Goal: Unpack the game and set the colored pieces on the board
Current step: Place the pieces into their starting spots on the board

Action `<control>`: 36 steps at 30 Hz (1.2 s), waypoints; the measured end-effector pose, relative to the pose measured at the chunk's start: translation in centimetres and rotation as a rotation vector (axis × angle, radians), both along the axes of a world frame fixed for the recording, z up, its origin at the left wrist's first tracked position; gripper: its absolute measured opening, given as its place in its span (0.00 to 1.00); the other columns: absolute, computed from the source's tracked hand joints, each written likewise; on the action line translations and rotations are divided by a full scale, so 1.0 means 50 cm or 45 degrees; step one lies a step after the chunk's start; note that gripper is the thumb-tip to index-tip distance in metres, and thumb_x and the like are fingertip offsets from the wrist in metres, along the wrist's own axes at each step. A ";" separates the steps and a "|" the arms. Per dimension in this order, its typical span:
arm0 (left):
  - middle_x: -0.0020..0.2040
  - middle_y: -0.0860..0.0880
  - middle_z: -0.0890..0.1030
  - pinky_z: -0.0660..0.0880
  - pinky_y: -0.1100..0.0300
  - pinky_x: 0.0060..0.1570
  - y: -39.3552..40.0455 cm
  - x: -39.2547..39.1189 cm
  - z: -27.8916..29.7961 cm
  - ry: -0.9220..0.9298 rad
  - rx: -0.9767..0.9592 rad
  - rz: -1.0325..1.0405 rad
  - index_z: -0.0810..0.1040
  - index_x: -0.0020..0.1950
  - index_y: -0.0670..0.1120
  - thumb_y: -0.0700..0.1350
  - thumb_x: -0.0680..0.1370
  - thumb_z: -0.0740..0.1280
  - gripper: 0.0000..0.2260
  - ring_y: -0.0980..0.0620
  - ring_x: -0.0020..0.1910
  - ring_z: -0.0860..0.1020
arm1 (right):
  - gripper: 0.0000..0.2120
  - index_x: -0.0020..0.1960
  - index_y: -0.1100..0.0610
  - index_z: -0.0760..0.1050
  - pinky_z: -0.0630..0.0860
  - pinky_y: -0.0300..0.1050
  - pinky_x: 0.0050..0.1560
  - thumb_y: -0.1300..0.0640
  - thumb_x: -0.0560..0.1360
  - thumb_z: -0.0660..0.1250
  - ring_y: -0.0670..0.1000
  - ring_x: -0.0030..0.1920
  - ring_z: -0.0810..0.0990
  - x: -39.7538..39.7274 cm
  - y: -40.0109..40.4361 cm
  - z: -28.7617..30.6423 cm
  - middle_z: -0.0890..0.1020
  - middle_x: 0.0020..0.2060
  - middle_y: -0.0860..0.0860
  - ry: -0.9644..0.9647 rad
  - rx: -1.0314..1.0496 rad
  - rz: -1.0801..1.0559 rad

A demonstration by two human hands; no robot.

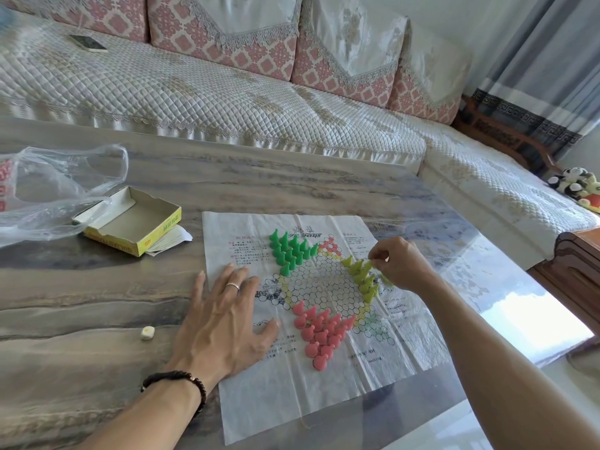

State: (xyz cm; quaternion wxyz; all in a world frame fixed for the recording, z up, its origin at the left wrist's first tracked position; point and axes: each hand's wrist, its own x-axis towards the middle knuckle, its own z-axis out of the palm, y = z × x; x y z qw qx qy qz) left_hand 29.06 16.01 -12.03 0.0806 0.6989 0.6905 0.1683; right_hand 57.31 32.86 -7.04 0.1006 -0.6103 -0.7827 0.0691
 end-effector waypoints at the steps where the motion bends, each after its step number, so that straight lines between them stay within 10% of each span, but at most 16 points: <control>1: 0.78 0.51 0.55 0.43 0.43 0.75 0.000 0.000 0.000 0.004 -0.001 0.001 0.58 0.75 0.51 0.66 0.74 0.53 0.33 0.52 0.78 0.46 | 0.07 0.45 0.57 0.82 0.80 0.43 0.45 0.65 0.73 0.67 0.46 0.40 0.81 -0.002 -0.001 -0.001 0.83 0.38 0.47 -0.015 -0.004 0.010; 14: 0.78 0.50 0.56 0.43 0.43 0.75 0.000 0.001 0.000 -0.005 -0.005 0.004 0.58 0.76 0.50 0.66 0.73 0.52 0.34 0.52 0.78 0.45 | 0.11 0.54 0.59 0.79 0.80 0.47 0.46 0.67 0.73 0.67 0.49 0.40 0.81 -0.002 -0.009 0.005 0.83 0.40 0.51 -0.038 -0.033 -0.015; 19: 0.79 0.49 0.55 0.43 0.43 0.75 0.000 0.001 0.001 -0.008 -0.001 -0.001 0.58 0.76 0.50 0.66 0.74 0.53 0.35 0.51 0.78 0.46 | 0.06 0.41 0.59 0.81 0.81 0.53 0.47 0.64 0.72 0.66 0.53 0.40 0.82 0.023 0.017 0.025 0.84 0.38 0.52 -0.028 0.073 -0.109; 36: 0.78 0.49 0.55 0.42 0.42 0.75 0.001 -0.001 0.001 -0.002 -0.008 -0.012 0.57 0.76 0.50 0.66 0.74 0.52 0.34 0.51 0.78 0.45 | 0.04 0.40 0.56 0.84 0.68 0.34 0.27 0.56 0.72 0.73 0.43 0.29 0.76 -0.006 0.055 0.010 0.82 0.30 0.47 -0.127 -0.202 -0.195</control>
